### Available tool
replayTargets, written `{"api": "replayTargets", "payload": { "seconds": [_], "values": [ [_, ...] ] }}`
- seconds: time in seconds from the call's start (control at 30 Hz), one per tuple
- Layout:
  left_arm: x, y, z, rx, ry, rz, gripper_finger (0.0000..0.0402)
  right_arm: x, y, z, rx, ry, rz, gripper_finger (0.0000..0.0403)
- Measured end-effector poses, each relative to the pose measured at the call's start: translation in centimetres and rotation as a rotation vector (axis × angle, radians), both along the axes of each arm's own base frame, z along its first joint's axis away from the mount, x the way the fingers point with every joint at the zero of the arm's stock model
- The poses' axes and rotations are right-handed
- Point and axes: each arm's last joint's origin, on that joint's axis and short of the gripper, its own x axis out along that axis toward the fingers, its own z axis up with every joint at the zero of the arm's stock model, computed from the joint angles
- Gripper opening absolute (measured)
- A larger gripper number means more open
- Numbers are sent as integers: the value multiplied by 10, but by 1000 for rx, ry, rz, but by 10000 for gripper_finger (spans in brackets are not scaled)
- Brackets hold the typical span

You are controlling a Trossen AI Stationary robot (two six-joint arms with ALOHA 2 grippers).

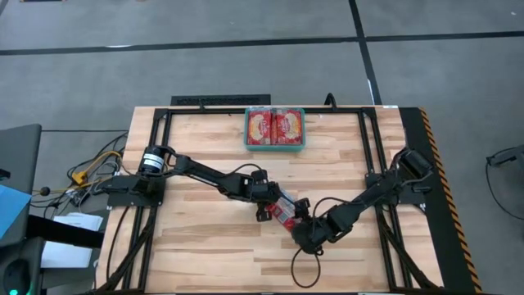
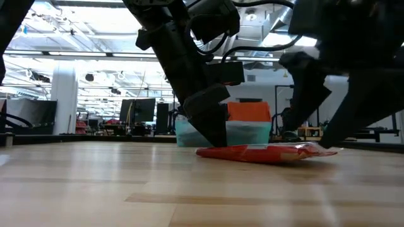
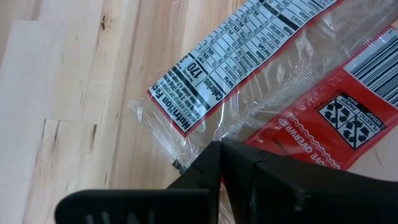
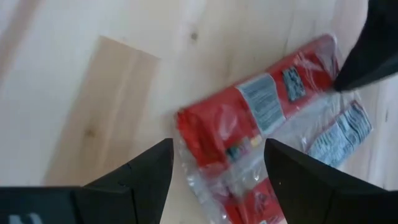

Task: Sort popcorn bags into baskets
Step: Put the red popcorn bag into the green bin

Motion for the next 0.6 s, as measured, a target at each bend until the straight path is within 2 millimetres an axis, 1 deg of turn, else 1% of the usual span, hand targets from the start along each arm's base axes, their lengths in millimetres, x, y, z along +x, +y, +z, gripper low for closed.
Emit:
{"api": "replayTargets", "payload": {
  "seconds": [0.13,0.3,0.6],
  "values": [
    [0,0,0,0,0,0,0,-2,-7,-7,-3,12,-23,276],
    [0,0,0,-8,-3,15,0,0,-7,-8,12,-3,-24,276],
    [0,0,0,-13,-5,22,0,-5,8,-10,61,0,39,276]
  ]
}}
